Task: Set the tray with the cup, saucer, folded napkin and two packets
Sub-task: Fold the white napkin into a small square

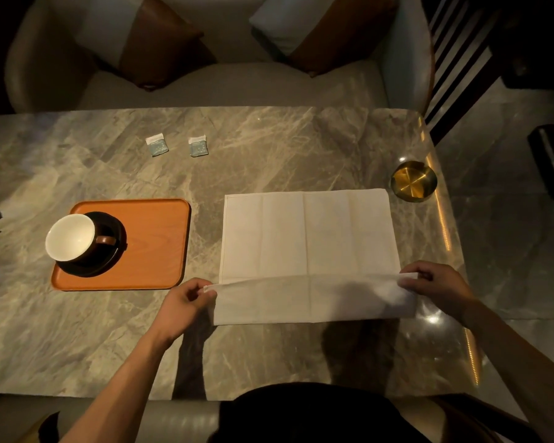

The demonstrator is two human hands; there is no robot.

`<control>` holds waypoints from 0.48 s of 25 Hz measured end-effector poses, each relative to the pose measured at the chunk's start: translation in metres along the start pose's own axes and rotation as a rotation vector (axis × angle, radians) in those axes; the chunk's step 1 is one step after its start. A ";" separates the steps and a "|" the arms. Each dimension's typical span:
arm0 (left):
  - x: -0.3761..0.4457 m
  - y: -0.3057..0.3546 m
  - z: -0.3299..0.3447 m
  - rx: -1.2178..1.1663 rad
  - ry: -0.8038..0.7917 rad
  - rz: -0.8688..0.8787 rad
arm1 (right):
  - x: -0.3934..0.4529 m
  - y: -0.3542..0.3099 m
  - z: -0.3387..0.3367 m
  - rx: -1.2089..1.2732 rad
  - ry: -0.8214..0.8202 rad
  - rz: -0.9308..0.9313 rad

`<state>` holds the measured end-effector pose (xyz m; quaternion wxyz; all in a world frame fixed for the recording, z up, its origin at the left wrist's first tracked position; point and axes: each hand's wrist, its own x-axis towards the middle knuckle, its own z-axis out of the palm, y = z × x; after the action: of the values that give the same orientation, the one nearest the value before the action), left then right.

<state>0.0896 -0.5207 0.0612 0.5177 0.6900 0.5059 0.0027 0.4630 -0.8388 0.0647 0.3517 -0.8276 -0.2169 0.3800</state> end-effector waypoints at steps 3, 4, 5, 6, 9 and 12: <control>0.023 0.014 0.000 -0.032 -0.007 0.006 | 0.018 -0.007 -0.005 0.043 0.013 0.038; 0.031 0.019 0.000 -0.044 -0.003 0.006 | 0.025 -0.010 -0.007 0.055 0.019 0.046; 0.039 0.024 -0.001 -0.055 0.003 0.009 | 0.032 -0.013 -0.008 0.070 0.026 0.049; 0.048 0.029 -0.001 -0.064 0.012 0.017 | 0.039 -0.016 -0.010 0.088 0.033 0.049; 0.074 0.044 -0.002 -0.086 0.056 0.052 | 0.059 -0.024 -0.015 0.139 0.057 0.046; 0.097 0.058 -0.003 -0.113 0.072 0.054 | 0.078 -0.035 -0.019 0.145 0.086 0.035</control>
<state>0.1755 -0.4475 0.0535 0.5367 0.6727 0.5045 0.0701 0.5227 -0.7749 0.0619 0.4128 -0.8191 -0.1591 0.3651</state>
